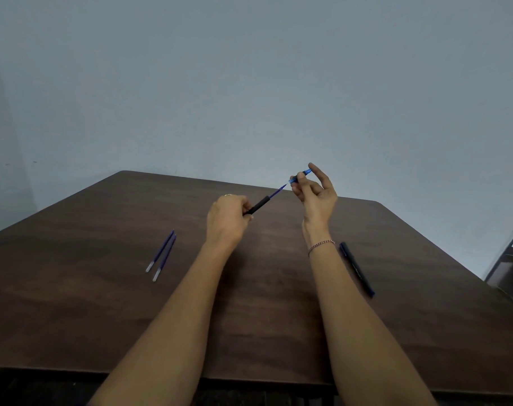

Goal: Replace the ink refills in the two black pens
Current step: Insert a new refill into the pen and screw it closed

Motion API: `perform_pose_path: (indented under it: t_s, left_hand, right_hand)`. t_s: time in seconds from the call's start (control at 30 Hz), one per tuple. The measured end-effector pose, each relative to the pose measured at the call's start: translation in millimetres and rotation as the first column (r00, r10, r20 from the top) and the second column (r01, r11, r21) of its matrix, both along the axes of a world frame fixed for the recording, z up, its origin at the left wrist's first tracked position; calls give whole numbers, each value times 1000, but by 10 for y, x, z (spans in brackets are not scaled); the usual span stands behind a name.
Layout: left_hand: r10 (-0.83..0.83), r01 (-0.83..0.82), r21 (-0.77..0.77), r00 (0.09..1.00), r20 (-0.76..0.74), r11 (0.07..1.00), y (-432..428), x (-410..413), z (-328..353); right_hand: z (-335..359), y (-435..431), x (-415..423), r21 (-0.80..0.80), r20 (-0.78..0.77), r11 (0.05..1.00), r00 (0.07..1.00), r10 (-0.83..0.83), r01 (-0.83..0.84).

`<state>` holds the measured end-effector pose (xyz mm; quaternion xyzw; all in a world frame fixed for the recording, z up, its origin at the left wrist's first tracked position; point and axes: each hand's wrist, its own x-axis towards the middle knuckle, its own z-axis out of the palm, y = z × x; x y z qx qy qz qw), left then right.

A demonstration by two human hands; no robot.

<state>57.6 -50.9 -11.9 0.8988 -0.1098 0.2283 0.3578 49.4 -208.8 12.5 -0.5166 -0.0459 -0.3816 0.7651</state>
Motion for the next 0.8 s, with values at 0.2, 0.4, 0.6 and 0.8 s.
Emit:
perform_pose_path:
  t_s: [0.2, 0.4, 0.6, 0.8]
  left_hand:
    - [0, -1, 4, 1000, 23, 1000, 5, -3, -3]
    - [4, -4, 4, 1000, 25, 1000, 6, -7, 11]
    - [3, -3, -1, 999, 34, 1000, 1, -9, 15]
    - [9, -9, 9, 1000, 28, 1000, 11, -14, 24]
  right_hand:
    - [21, -8, -6, -35, -21, 999, 1000, -12, 11]
    - [15, -32, -9, -61, -27, 998, 999, -24, 22]
    - [11, -23, -1, -96, -45, 995, 999, -10, 6]
    - [0, -19, 4, -115, -53, 993, 999, -6, 0]
